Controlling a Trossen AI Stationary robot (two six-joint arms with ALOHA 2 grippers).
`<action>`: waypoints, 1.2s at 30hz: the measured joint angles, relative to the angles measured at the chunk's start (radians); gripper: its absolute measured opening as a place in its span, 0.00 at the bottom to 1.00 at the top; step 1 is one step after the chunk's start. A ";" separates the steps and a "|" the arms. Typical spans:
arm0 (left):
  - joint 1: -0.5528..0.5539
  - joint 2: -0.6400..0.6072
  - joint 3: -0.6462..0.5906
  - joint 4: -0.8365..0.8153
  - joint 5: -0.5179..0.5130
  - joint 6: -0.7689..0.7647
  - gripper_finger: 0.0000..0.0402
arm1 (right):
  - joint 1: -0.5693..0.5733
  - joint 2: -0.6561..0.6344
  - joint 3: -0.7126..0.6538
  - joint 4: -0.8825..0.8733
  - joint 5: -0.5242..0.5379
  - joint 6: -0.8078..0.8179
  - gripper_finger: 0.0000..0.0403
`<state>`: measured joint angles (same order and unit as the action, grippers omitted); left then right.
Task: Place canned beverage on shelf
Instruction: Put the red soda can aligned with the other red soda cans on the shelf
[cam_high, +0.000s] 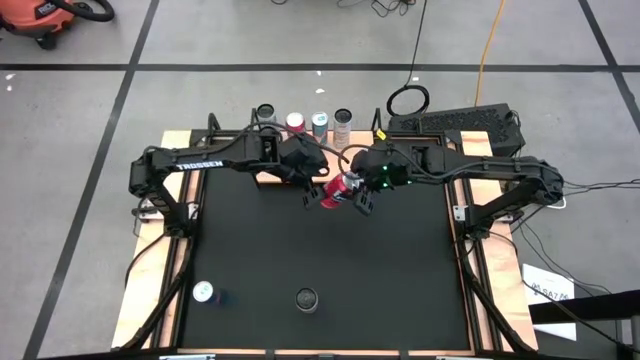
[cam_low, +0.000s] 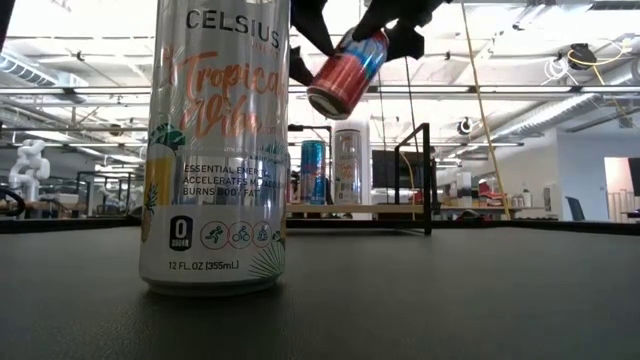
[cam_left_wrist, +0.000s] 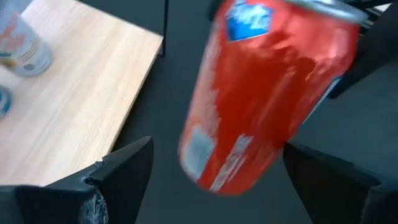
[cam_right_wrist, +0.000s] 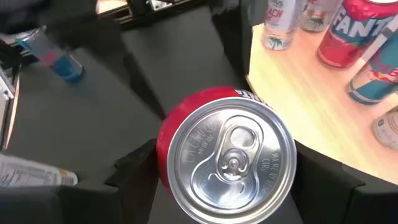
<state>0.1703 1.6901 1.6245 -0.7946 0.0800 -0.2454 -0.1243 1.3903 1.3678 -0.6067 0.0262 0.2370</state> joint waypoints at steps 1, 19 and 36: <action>0.000 0.005 0.000 0.013 0.000 0.002 0.90 | -0.006 0.000 0.000 0.001 0.000 -0.001 0.70; 0.006 0.052 0.000 0.108 -0.009 0.126 0.84 | -0.039 0.000 0.000 0.055 -0.028 -0.020 0.71; 0.071 -0.034 0.002 0.220 -0.016 0.070 0.68 | -0.050 -0.258 -0.038 0.070 0.234 0.091 0.90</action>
<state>0.2414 1.6563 1.6260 -0.5747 0.0639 -0.1756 -0.1738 1.1321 1.3299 -0.5365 0.2604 0.3282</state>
